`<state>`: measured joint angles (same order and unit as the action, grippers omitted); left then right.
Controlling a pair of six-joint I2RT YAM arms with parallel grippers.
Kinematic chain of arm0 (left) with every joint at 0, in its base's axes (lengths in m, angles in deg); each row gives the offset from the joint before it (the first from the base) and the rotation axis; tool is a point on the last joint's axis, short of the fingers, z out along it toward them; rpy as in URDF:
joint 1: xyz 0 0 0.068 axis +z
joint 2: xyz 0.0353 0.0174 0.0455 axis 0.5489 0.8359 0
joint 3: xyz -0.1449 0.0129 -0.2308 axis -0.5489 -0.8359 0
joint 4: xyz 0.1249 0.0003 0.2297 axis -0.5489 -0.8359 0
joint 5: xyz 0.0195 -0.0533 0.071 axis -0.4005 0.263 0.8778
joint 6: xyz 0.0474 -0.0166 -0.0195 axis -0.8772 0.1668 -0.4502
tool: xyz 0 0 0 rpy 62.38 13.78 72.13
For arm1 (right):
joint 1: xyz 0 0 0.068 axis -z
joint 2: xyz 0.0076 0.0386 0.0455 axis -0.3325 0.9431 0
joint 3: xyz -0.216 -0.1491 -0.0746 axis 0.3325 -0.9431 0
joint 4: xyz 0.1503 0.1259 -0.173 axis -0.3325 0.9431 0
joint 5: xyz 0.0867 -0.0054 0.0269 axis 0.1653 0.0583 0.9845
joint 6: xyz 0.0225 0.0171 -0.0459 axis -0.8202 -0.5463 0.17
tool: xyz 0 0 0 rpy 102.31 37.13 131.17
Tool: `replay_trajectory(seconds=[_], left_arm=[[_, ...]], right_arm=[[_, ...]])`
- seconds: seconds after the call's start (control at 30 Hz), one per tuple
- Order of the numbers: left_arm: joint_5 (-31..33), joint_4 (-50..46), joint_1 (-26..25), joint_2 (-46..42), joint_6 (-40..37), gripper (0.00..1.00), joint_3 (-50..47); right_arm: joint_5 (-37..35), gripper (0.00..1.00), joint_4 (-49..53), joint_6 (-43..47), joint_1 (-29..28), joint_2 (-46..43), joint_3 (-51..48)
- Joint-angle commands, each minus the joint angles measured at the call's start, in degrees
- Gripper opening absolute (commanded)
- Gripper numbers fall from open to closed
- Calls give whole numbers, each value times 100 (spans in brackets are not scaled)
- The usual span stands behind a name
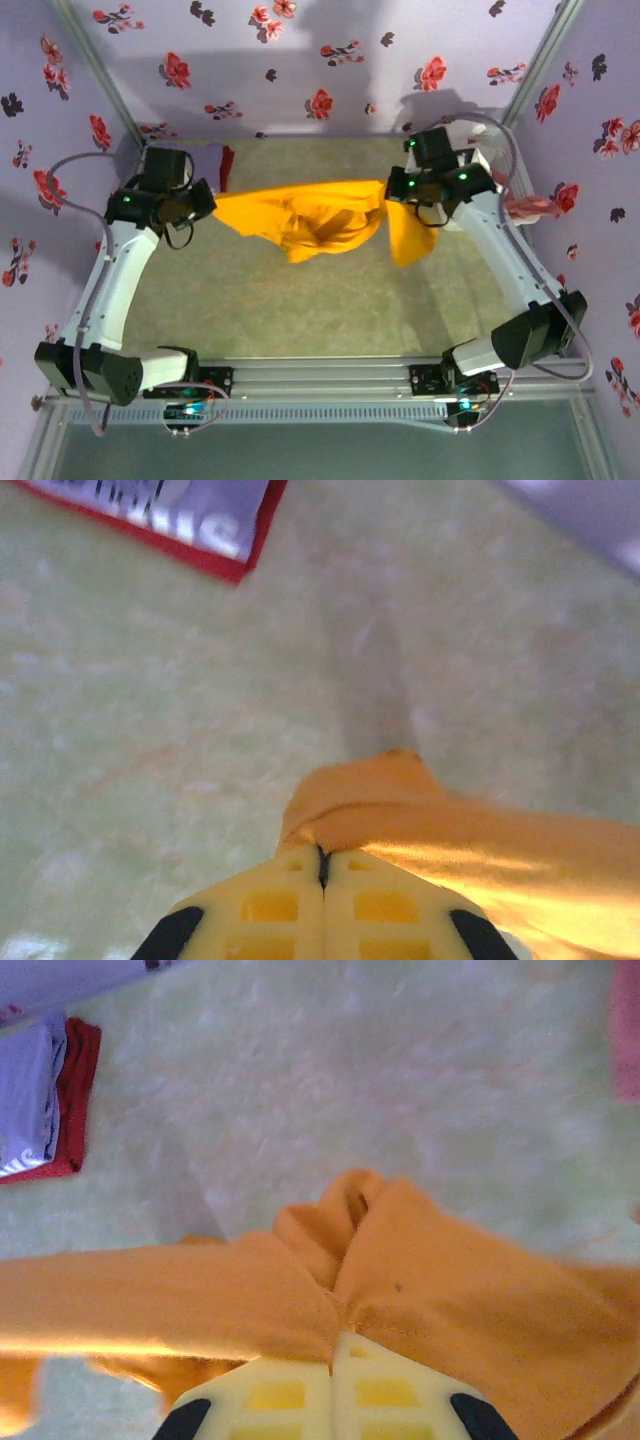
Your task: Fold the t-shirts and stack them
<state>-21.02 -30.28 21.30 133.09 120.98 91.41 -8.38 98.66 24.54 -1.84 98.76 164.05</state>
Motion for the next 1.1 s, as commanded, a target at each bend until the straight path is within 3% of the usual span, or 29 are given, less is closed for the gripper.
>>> replay_trajectory(seconds=[0.0,0.13,0.3,0.47,0.6,0.63,0.7,0.73,0.8,0.9,1.07], left_arm=[[72,-310,65,163,-146,0,681],[389,-514,132,170,-274,0,1376],[416,-595,279,-47,-252,0,1519],[280,-837,412,-81,-351,0,477],[26,-449,606,-73,-421,0,-748],[-35,-349,656,-38,-445,0,-925],[-181,-148,805,94,-521,0,-1208],[-280,-98,885,158,-553,0,-1273],[-415,-96,1027,268,-670,0,-1350],[-460,-107,1106,302,-766,0,-1435],[-563,58,1120,351,-727,0,-1598]], right_arm=[[-442,0,939,660,123,-116,722],[-606,0,1047,798,163,-354,1082],[409,0,930,418,63,-734,479],[221,0,122,-133,-747,-1142,-1502],[405,0,-442,-255,-1130,-507,-2194],[484,5,-589,-220,-1131,-282,-2198],[975,40,-1133,-322,-1004,69,-2102],[1132,46,-1396,-459,-969,97,-2071],[993,51,-1424,-550,-964,151,-1809],[503,53,-538,-361,-967,357,-1478],[574,53,-344,-338,-1040,181,-2235]])
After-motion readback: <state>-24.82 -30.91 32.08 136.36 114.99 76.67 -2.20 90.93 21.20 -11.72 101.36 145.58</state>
